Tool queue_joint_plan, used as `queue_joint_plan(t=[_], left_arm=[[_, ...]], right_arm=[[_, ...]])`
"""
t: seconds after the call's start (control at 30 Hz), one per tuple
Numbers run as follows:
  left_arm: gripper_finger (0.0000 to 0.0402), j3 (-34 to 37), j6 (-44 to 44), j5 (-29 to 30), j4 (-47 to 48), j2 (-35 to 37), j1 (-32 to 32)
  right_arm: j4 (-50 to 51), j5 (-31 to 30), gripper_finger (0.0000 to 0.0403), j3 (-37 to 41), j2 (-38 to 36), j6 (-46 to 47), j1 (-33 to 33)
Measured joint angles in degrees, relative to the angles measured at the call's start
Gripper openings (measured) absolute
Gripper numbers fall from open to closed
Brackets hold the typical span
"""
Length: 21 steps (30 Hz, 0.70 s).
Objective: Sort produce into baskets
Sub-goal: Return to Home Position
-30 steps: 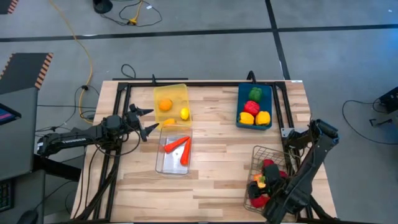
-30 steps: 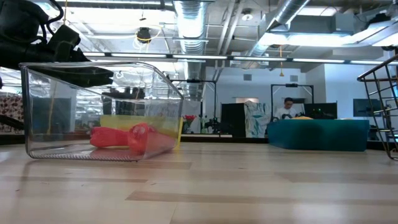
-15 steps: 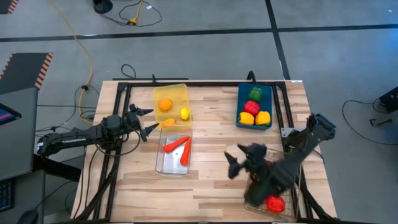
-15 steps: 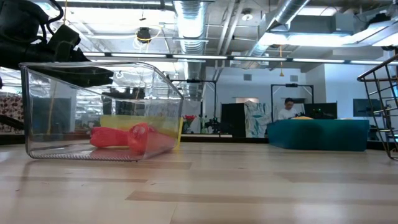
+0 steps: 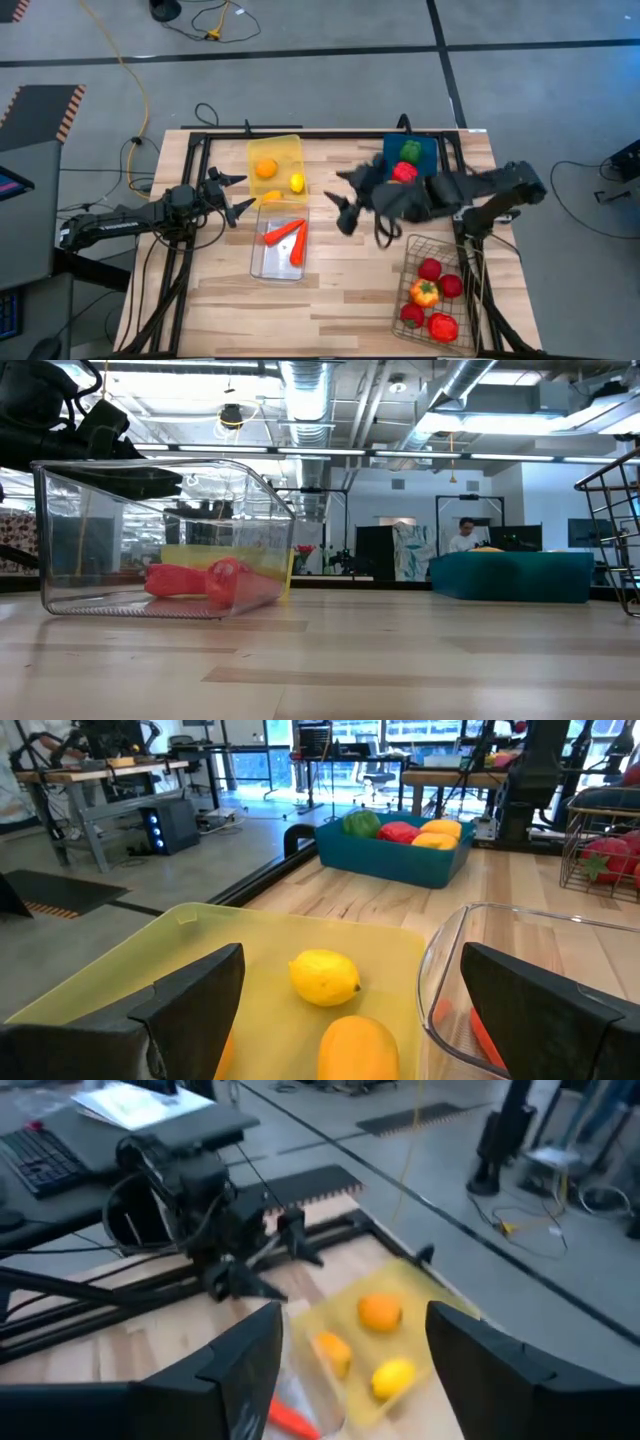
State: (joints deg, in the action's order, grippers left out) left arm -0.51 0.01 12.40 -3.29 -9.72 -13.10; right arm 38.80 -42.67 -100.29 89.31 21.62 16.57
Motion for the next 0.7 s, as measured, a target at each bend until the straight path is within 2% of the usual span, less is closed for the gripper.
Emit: queue_joint_plan(t=[0.1,0.27,0.53,0.63,0.7], left_arm=[[0.0359,0.0,0.0,0.0,0.0,0.0,0.0],[0.0359,0.0,0.0,0.0,0.0,0.0,0.0],[0.0359,0.0,0.0,0.0,0.0,0.0,0.0],[0.0359,0.0,0.0,0.0,0.0,0.0,0.0],[0.0359,0.0,0.0,0.0,0.0,0.0,0.0]], right_arm=[[-3.2,5.8,0.0263,0.0,-1.1,-6.6,-5.6],[-3.1,13.5,0.0217,0.0,-3.1,-10.0,-14.6],[-2.7,28.9,0.0088,2.1,-5.8,-14.7,-22.8],[-5.8,33.1,0.0037,6.2,-8.3,-16.2,-24.4],[-8.7,34.9,0.0017,10.0,-10.7,-17.8,-24.8]])
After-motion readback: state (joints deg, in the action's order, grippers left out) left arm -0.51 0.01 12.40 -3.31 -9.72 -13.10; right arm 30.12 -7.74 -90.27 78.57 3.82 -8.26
